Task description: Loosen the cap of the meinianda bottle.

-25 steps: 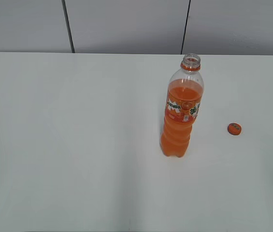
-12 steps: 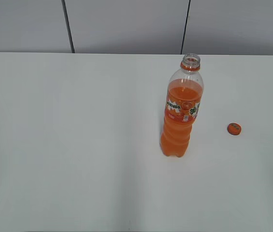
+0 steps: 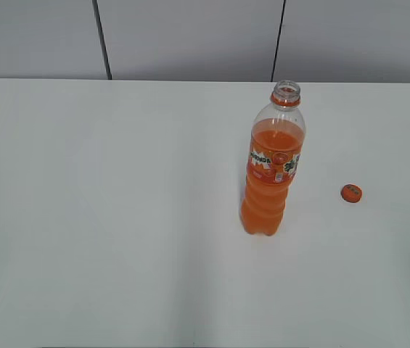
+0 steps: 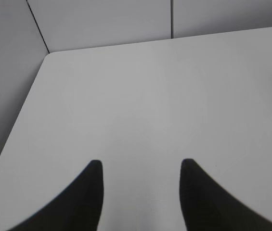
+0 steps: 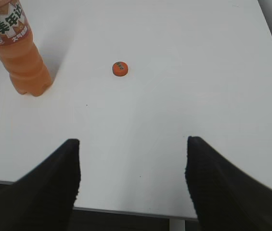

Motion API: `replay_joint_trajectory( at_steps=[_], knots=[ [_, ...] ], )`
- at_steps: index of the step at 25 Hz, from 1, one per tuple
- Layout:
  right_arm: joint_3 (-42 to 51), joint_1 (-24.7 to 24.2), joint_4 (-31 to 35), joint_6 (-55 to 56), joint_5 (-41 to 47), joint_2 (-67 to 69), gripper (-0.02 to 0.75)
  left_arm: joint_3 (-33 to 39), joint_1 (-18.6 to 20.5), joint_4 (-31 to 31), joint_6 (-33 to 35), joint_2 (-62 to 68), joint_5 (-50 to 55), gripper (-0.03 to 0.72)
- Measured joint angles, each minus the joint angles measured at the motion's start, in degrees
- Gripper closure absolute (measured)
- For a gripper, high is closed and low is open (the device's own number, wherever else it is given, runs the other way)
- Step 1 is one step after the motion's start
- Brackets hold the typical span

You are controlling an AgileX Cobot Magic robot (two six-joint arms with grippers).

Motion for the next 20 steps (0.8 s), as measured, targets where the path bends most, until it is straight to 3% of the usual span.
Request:
replay_joint_trajectory(
  at_steps=[20],
  knots=[
    [0.00, -0.06, 0.00, 0.00, 0.00, 0.00, 0.225, 0.00, 0.00, 0.00, 0.00, 0.00, 0.00, 0.402]
  ],
)
